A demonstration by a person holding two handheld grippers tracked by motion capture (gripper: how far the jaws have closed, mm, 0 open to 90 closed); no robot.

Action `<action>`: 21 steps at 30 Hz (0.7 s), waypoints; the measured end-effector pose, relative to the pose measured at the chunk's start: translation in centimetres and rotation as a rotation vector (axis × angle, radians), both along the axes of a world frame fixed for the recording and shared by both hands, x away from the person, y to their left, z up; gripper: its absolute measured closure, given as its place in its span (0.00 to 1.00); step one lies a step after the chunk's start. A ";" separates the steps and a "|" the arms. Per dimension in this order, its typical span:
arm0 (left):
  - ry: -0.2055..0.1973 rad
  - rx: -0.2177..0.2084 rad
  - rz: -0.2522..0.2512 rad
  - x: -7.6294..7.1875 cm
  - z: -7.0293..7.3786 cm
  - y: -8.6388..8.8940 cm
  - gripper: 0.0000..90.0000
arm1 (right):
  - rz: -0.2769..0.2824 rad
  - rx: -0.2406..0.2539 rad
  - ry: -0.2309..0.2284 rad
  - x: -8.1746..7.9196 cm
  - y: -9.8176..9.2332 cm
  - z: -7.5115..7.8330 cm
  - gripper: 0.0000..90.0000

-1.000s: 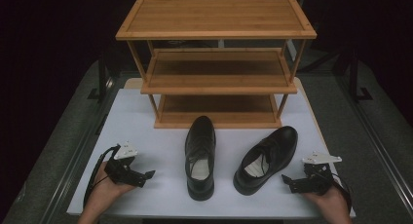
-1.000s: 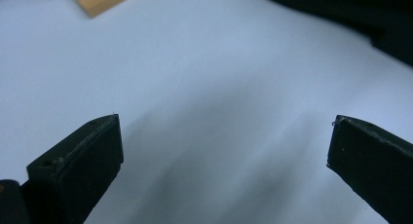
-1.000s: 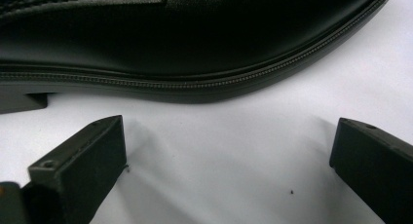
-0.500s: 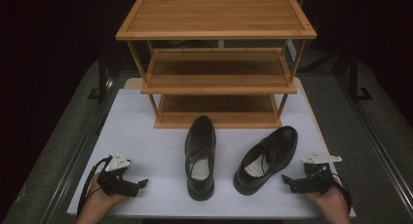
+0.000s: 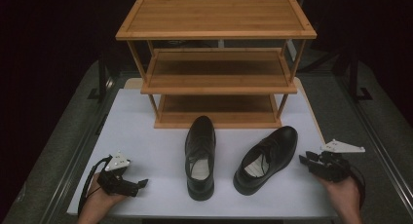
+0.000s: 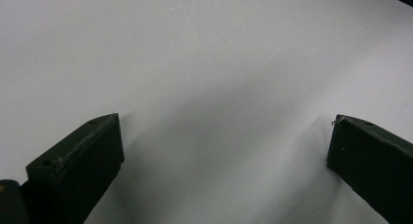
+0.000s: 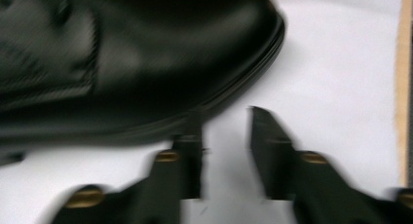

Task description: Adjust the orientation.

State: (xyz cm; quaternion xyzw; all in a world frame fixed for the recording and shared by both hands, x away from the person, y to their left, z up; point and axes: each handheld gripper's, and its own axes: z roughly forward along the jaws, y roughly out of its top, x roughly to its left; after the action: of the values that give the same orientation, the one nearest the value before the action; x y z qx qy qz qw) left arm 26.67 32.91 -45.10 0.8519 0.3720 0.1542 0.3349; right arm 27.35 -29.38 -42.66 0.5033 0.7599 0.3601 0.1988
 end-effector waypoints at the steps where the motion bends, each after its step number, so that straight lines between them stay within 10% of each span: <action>1: -0.003 0.000 0.000 0.0 0.0 0.0 0.00 | 0.003 0.008 0.001 0.6 -0.1 0.2 0.90; 21: -0.002 -0.005 0.002 0.0 0.0 0.0 0.00 | -0.041 -0.007 0.014 9.9 -1.0 -0.7 1.00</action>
State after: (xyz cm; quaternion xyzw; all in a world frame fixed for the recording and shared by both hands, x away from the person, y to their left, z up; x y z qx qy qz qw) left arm 26.71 32.90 -45.14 0.8506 0.3729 0.1545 0.3370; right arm 37.22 -30.41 -43.31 0.5207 0.7520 0.3499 0.2024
